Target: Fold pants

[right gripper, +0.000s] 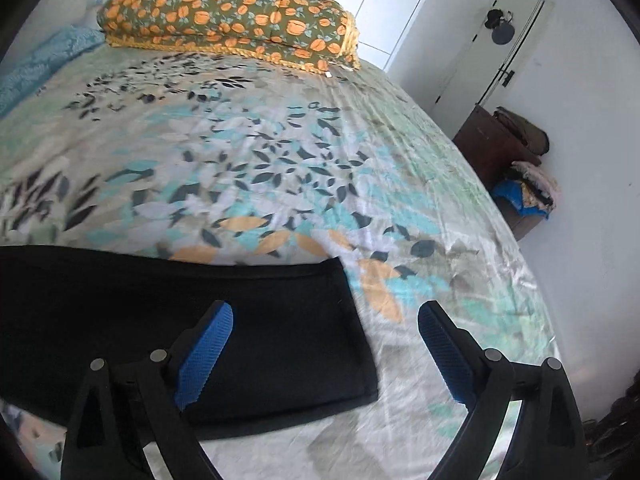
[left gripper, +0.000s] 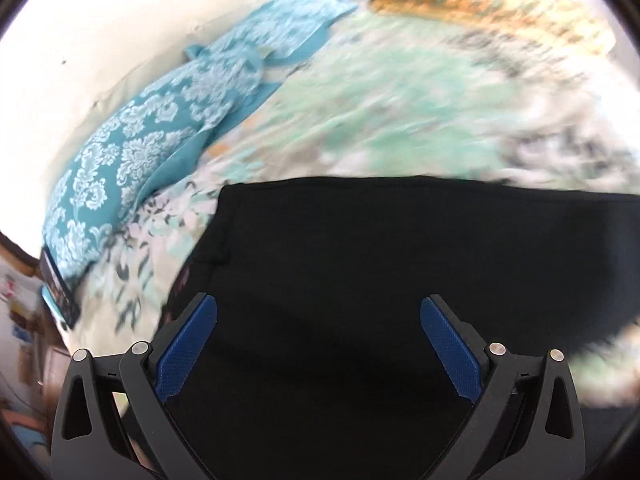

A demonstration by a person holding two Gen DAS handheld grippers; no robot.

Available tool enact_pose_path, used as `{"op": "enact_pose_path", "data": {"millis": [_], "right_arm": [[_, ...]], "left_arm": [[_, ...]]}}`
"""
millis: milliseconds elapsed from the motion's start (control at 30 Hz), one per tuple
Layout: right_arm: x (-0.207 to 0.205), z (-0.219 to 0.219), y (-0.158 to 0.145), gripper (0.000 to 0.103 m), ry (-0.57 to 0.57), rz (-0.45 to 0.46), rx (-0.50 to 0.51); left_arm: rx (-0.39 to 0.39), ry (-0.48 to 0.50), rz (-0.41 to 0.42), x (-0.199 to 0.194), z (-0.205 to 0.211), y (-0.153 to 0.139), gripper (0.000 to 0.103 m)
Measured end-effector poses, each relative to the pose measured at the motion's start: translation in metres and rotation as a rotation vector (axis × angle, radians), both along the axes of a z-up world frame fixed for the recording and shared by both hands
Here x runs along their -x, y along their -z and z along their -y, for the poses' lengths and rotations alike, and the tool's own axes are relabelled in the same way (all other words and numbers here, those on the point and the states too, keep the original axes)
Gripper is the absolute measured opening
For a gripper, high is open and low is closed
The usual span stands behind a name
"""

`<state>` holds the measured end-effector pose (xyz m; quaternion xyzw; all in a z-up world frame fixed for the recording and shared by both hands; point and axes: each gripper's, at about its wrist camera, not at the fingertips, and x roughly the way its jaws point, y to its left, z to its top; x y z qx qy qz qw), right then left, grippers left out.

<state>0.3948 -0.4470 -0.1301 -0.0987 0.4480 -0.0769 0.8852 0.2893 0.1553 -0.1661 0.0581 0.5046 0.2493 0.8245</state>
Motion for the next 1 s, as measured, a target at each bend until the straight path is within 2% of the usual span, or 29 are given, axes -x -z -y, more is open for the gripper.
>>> {"op": "enact_pose_path", "data": {"millis": [67, 100, 133, 233, 300, 400, 500, 567, 633, 733, 833, 933, 1000], "right_arm": [[0.027, -0.017, -0.002, 0.094, -0.035, -0.012, -0.056], [0.041, -0.026, -0.002, 0.094, -0.047, -0.022, -0.083], [0.053, -0.032, -0.003, 0.094, -0.054, -0.027, -0.111], [0.083, -0.047, -0.007, 0.094, -0.06, -0.029, -0.221], [0.089, -0.059, -0.006, 0.095, -0.072, -0.034, -0.289], [0.074, -0.096, 0.001, 0.095, -0.137, -0.064, -0.369], [0.053, -0.147, 0.009, 0.095, -0.243, -0.073, -0.463], [0.038, -0.175, 0.024, 0.095, -0.299, -0.123, -0.51], [0.024, -0.188, 0.047, 0.095, -0.312, -0.191, -0.509], [0.014, -0.159, 0.07, 0.094, -0.233, -0.228, -0.497], [0.011, -0.09, 0.077, 0.094, -0.08, -0.197, -0.406], [0.015, -0.018, 0.071, 0.094, 0.111, -0.19, -0.317], [0.032, 0.018, 0.052, 0.094, 0.196, -0.149, -0.326]], "left_arm": [[-0.09, -0.05, -0.172, -0.021, -0.022, 0.048, 0.103], [-0.063, -0.053, -0.168, -0.023, -0.036, 0.059, 0.103], [-0.031, -0.06, -0.12, -0.021, -0.045, 0.055, 0.103], [-0.025, -0.121, -0.146, -0.025, -0.061, 0.039, 0.101], [0.004, -0.053, -0.067, -0.021, -0.059, 0.019, 0.102], [-0.029, 0.008, -0.027, -0.017, -0.049, 0.009, 0.102], [-0.076, 0.01, -0.088, -0.019, -0.043, 0.033, 0.102], [-0.084, -0.004, -0.136, -0.018, -0.043, 0.05, 0.103], [-0.068, -0.022, -0.093, -0.01, -0.044, 0.044, 0.103], [-0.044, -0.02, -0.079, -0.001, -0.047, 0.025, 0.102], [-0.065, 0.02, -0.034, 0.02, -0.043, 0.002, 0.102], [-0.039, 0.062, -0.018, 0.042, -0.035, -0.009, 0.102], [0.003, 0.082, -0.022, 0.058, -0.024, -0.01, 0.102]]}}
